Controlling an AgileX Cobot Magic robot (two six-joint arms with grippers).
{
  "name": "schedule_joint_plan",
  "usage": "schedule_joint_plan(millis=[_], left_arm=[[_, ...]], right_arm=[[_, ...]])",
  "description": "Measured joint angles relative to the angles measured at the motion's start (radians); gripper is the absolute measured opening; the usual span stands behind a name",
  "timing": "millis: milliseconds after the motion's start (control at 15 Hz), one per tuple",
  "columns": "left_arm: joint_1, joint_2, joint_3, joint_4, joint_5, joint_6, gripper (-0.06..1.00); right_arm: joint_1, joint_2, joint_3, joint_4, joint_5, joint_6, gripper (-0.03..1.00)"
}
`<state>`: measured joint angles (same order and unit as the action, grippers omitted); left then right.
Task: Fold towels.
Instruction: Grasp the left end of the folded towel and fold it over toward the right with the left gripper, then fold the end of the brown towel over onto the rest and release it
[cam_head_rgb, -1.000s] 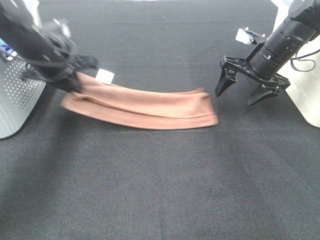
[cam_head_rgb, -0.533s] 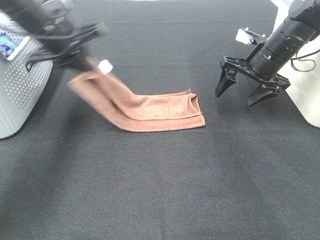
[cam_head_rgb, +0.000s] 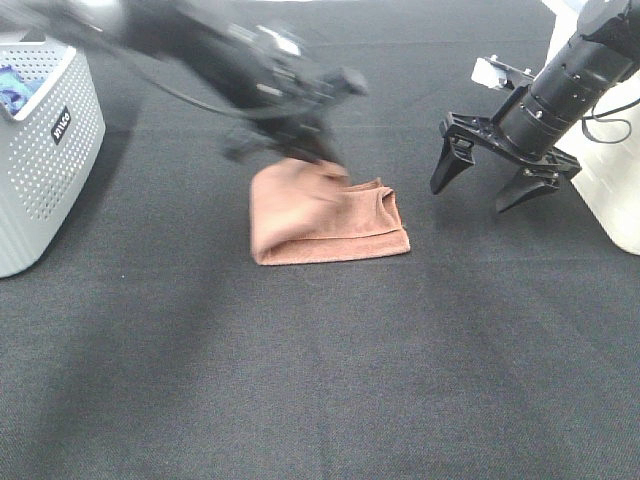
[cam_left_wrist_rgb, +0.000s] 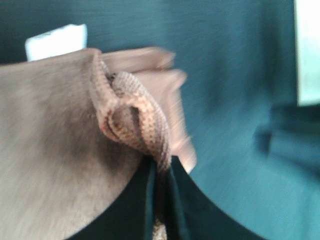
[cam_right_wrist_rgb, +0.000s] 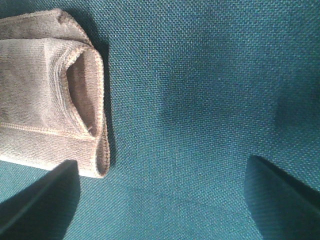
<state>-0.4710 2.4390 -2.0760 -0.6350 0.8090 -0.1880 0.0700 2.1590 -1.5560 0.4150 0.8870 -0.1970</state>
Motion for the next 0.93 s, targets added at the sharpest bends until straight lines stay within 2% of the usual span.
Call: schedule_joint_plan(millis=[200, 333, 400, 467, 533, 600, 667, 733, 867, 933], left_arm=[[-0.027, 0.14, -0.19, 0.0, 0.039, -0.09, 0.06], [-0.03, 0.154, -0.208, -0.025, 0.034, -0.12, 0.37], [-0.03, 0.154, -0.213, -0.071, 0.027, -0.119, 0.5], [-0.03, 0.154, -0.216, -0.145, 0.016, -0.064, 0.61], [-0.03, 0.15, -0.216, -0.172, 0.007, -0.01, 0.63], [-0.027, 0.139, -0.216, -0.172, 0.007, 0.049, 0.64], [-0.027, 0.139, -0.216, -0.172, 0.007, 0.049, 0.64], [-0.016, 0.12, -0.216, -0.161, 0.011, 0.112, 0.64], [0.038, 0.065, -0.216, -0.113, 0.023, 0.188, 0.65], [0.092, 0.025, -0.216, -0.065, 0.036, 0.199, 0.65]], right_arm=[[0.0, 0.0, 0.0, 0.0, 0.0, 0.0, 0.83], [0.0, 0.0, 0.0, 0.002, 0.001, 0.0, 0.83], [0.0, 0.0, 0.0, 0.006, 0.001, 0.0, 0.83], [0.0, 0.0, 0.0, 0.019, 0.001, -0.002, 0.83], [0.0, 0.0, 0.0, 0.042, 0.001, -0.011, 0.83], [0.0, 0.0, 0.0, 0.084, 0.002, -0.034, 0.83], [0.0, 0.0, 0.0, 0.084, 0.002, -0.034, 0.83], [0.0, 0.0, 0.0, 0.138, 0.012, -0.066, 0.83], [0.001, 0.0, 0.0, 0.297, 0.027, -0.169, 0.83], [0.007, 0.0, 0.0, 0.4, 0.027, -0.239, 0.83]])
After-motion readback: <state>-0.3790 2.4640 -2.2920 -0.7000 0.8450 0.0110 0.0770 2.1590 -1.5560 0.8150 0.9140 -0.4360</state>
